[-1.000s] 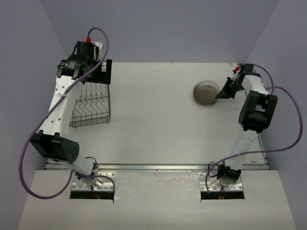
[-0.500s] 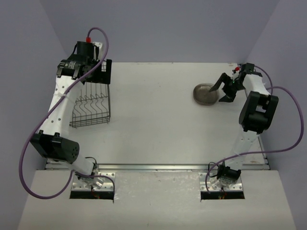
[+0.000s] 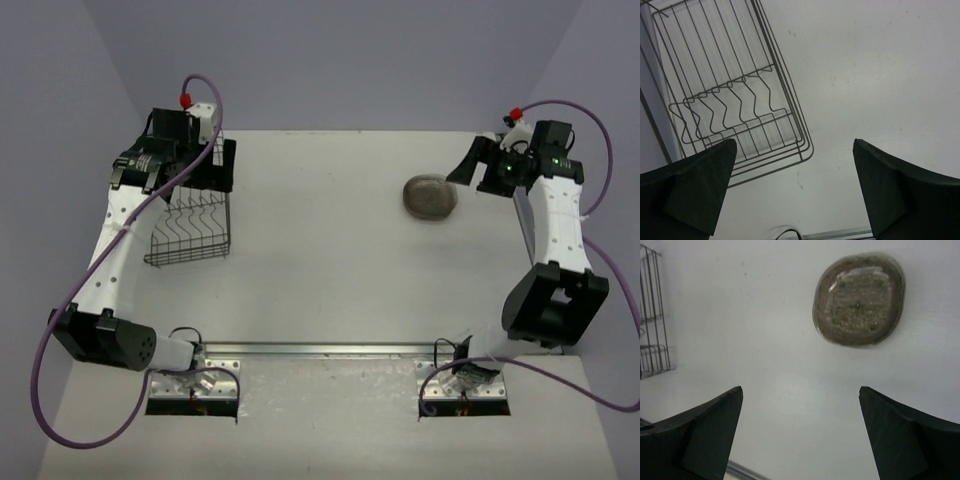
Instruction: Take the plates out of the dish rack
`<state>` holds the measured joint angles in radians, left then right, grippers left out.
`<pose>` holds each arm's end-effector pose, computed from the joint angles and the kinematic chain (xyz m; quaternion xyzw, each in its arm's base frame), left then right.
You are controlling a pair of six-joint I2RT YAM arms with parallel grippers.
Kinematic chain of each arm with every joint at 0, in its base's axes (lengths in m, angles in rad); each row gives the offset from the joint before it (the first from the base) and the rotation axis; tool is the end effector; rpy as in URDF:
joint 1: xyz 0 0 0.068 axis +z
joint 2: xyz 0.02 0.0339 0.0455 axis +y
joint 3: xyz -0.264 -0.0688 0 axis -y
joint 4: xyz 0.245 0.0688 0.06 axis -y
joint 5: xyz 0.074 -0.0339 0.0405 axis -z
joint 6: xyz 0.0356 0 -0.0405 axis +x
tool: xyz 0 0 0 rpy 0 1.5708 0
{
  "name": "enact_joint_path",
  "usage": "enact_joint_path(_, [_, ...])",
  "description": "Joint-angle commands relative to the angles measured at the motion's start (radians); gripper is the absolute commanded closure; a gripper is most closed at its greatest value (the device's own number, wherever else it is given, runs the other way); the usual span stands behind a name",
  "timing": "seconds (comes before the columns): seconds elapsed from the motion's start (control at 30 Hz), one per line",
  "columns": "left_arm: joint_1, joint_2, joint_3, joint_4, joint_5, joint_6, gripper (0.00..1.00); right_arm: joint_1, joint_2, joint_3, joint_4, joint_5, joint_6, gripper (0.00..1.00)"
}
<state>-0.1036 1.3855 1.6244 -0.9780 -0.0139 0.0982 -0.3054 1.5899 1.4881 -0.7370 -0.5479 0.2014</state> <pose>0.2748 -0.0281 0.4154 0.0893 0.9104 0.0053 0.4040 0.3343 -0.0859 0.3346 0.1316 0.8945 0.2344 0.3572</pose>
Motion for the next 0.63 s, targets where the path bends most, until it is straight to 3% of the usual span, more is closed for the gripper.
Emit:
enact_joint_path(0.0, [-0.003,-0.119,-0.121,0.178,0.116,0.015,0.00,-0.003,-0.210,-0.223,0.167,0.040,-0.153,0.01])
enact_joint_path(0.07, [-0.002,-0.180,-0.203,0.247,0.133,0.016,0.00,-0.003,-0.341,-0.403,0.255,0.064,-0.186,0.01])
enact_joint_path(0.3, [-0.002,-0.291,-0.432,0.351,0.078,0.010,0.00,-0.003,-0.621,-0.721,0.404,0.058,-0.190,0.01])
enact_joint_path(0.6, [0.004,-0.406,-0.549,0.399,0.059,0.023,0.00,-0.002,-0.729,-0.856,0.444,0.041,-0.176,0.01])
